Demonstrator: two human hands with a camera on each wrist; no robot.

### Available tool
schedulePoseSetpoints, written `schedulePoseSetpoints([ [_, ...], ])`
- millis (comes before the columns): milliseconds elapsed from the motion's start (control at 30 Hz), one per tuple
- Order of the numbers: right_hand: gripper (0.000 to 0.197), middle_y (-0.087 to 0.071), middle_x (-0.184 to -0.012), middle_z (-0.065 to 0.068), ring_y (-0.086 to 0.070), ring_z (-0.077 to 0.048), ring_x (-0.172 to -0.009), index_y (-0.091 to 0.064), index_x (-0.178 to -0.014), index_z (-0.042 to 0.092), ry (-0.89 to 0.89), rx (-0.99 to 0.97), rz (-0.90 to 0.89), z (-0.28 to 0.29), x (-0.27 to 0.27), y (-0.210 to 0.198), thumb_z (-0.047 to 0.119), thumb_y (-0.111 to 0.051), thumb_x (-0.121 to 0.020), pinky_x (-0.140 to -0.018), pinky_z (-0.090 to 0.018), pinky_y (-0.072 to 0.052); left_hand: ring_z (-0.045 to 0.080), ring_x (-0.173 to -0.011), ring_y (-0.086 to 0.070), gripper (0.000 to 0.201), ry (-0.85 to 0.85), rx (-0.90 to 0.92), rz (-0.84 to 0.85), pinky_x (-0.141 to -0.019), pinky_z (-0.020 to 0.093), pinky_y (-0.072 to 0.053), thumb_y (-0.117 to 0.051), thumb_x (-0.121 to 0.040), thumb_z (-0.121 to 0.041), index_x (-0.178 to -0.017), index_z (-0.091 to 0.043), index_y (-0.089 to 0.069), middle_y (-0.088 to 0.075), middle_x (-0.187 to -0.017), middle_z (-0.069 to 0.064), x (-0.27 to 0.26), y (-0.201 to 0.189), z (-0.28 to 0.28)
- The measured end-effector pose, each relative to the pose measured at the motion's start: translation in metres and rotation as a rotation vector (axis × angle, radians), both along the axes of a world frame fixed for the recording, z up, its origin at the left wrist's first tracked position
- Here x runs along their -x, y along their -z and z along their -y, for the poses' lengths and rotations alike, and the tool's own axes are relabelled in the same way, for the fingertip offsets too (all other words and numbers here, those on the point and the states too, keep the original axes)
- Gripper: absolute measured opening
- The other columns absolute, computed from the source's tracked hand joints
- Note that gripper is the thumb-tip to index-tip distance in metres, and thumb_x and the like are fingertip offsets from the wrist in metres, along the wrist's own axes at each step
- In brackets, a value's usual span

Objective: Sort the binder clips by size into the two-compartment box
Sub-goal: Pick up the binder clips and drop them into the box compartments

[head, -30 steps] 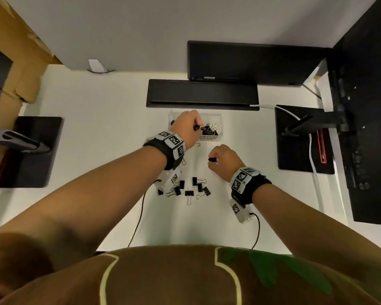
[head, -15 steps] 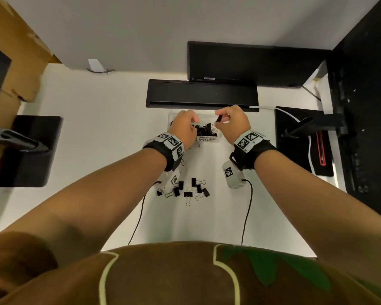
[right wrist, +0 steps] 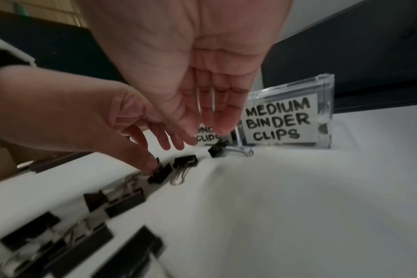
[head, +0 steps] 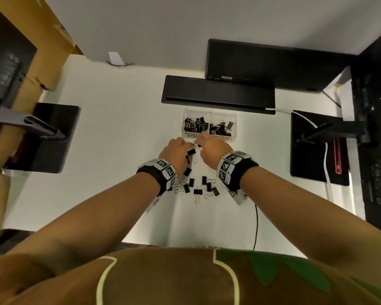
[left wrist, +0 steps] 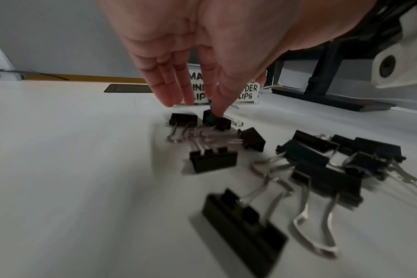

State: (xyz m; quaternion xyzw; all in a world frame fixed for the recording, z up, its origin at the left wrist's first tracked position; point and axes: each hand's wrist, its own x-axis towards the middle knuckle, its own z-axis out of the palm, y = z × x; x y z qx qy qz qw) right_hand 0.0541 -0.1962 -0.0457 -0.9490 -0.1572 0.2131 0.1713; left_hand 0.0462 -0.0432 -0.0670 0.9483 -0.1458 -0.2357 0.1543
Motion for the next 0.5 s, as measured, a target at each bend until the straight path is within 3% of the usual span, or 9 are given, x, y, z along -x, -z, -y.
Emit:
schedulePoseSetpoints([
  [100,0.05,-0.038,-0.137,-0.009,-0.039,-0.028,-0.125,-0.042,-0.132,0.005,0.01,0.118,-0.034,-0.003,0.007,0.012,-0.008,-0.046,-0.084,-0.093,-0.044,-0.049,0.029,-0.121,-0.04,0.058,-0.033,0.009,-0.074,-0.097,0.044,-0.046,-0.055,-0.086,-0.007,-0.139,-0.024,-0.039,-0.04,-0.13,0.013,0.006,0.001,-0.002],
  [200,0.054,-0.029,-0.144,-0.013,-0.033,-0.03,-0.129,-0.039,-0.133,0.003,0.017,0.167,-0.01,-0.001,0.015,0.019,-0.012,-0.046,-0.082,-0.088,-0.041,-0.05,0.03,-0.115,-0.045,0.055,-0.046,0.062,-0.075,-0.094,0.043,-0.048,-0.053,-0.087,-0.004,-0.137,-0.023,-0.042,-0.043,-0.124,0.015,0.01,0.003,-0.002],
  [300,0.051,-0.036,-0.133,-0.016,-0.036,-0.031,-0.12,-0.045,-0.125,0.001,0.046,0.178,0.017,0.006,0.02,0.026,-0.017,-0.043,-0.078,-0.08,-0.038,-0.049,0.031,-0.112,-0.048,0.051,-0.056,0.099,-0.075,-0.093,0.04,-0.048,-0.05,-0.088,-0.002,-0.135,-0.02,-0.043,-0.046,-0.12,0.015,0.013,0.004,0.001],
  [400,0.049,-0.041,-0.124,-0.018,-0.038,-0.031,-0.115,-0.048,-0.122,-0.001,0.112,0.153,-0.021,0.015,0.025,0.032,-0.018,-0.041,-0.078,-0.085,-0.04,-0.049,0.031,-0.113,-0.049,0.051,-0.056,0.105,-0.098,-0.095,0.039,-0.046,-0.046,-0.091,-0.003,-0.138,-0.019,-0.04,-0.047,-0.122,0.015,0.015,0.003,0.003],
  [500,0.04,-0.044,-0.123,-0.017,-0.043,-0.03,-0.116,-0.052,-0.123,0.001,0.174,0.093,-0.057,0.022,0.028,0.032,-0.011,-0.042,-0.086,-0.09,-0.036,-0.046,0.031,-0.109,-0.049,0.059,-0.002,0.091,-0.108,-0.091,0.039,-0.047,-0.044,-0.089,0.0,-0.142,-0.025,-0.033,-0.045,-0.12,0.015,0.017,0.003,0.003],
])
